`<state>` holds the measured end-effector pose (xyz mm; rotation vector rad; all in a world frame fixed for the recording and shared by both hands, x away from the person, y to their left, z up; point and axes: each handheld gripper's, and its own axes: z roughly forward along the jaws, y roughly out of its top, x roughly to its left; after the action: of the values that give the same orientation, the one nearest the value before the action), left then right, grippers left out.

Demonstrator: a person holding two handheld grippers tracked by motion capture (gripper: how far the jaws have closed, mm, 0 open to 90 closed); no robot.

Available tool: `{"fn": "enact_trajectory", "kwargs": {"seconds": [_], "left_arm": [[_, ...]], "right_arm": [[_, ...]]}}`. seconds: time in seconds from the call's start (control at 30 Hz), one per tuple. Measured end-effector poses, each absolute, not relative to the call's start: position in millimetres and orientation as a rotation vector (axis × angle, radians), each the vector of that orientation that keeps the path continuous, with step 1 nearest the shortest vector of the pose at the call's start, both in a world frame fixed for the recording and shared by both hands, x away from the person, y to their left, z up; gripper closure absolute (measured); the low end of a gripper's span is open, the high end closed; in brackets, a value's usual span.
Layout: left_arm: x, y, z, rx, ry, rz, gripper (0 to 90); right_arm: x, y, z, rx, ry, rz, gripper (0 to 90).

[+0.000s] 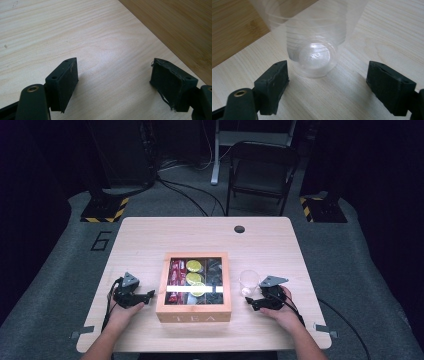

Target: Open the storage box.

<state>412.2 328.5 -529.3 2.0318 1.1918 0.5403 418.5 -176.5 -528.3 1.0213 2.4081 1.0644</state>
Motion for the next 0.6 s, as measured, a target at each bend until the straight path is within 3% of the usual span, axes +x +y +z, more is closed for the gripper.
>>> {"fn": "enact_trajectory", "kwargs": {"seconds": [0.6], "left_arm": [[412.5,326.6,-529.8,2.017,1.210,0.553,21.4]], "right_arm": [[419.3,-176.7,-528.2,1.021,2.412,1.056,16.0]]}}
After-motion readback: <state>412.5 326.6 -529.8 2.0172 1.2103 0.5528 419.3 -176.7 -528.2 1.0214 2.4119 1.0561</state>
